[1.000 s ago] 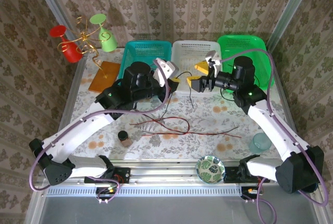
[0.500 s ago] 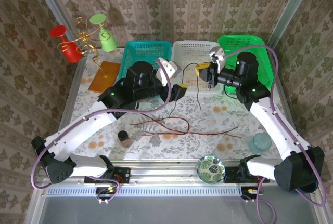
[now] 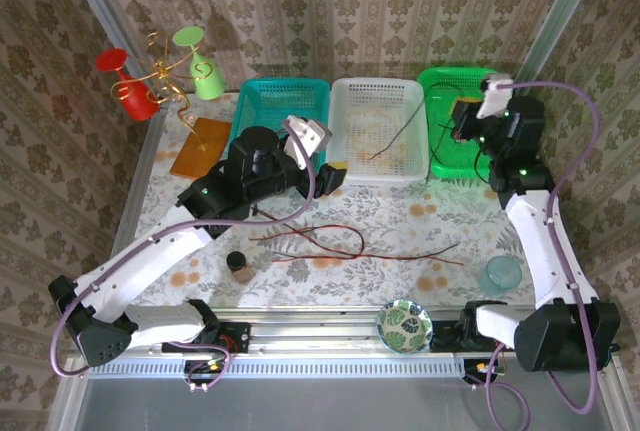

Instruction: Untangle the cables

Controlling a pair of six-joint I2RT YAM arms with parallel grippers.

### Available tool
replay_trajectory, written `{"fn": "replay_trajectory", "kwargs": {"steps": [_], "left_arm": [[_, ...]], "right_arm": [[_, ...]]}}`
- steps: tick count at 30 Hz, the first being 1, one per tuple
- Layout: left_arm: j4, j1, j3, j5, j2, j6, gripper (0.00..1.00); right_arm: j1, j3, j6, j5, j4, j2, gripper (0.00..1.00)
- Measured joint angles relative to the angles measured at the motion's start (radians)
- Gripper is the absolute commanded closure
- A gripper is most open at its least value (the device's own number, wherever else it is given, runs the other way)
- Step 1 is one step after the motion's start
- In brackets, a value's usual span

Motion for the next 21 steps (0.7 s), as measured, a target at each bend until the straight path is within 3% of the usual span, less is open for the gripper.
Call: {"fn": "replay_trajectory", "kwargs": {"steps": [7, 16, 21], "left_arm": [[0.008, 0.001, -0.028, -0.010, -0.011, -0.001, 0.28], [0.008, 0.001, -0.053, -0.015, -0.027, -0.010, 0.28], [0.015, 0.001, -0.071, -0.022, -0.042, -0.024, 0.28]], "right_arm": [[-0.095, 0.076, 0.086, 0.074, 0.065, 0.122, 1.00], [-0.104, 0.223, 0.037, 0.132, 0.071, 0.425, 1.00], [-0.098, 0.357, 0.030, 0.243, -0.022, 0.601, 1.00]]}}
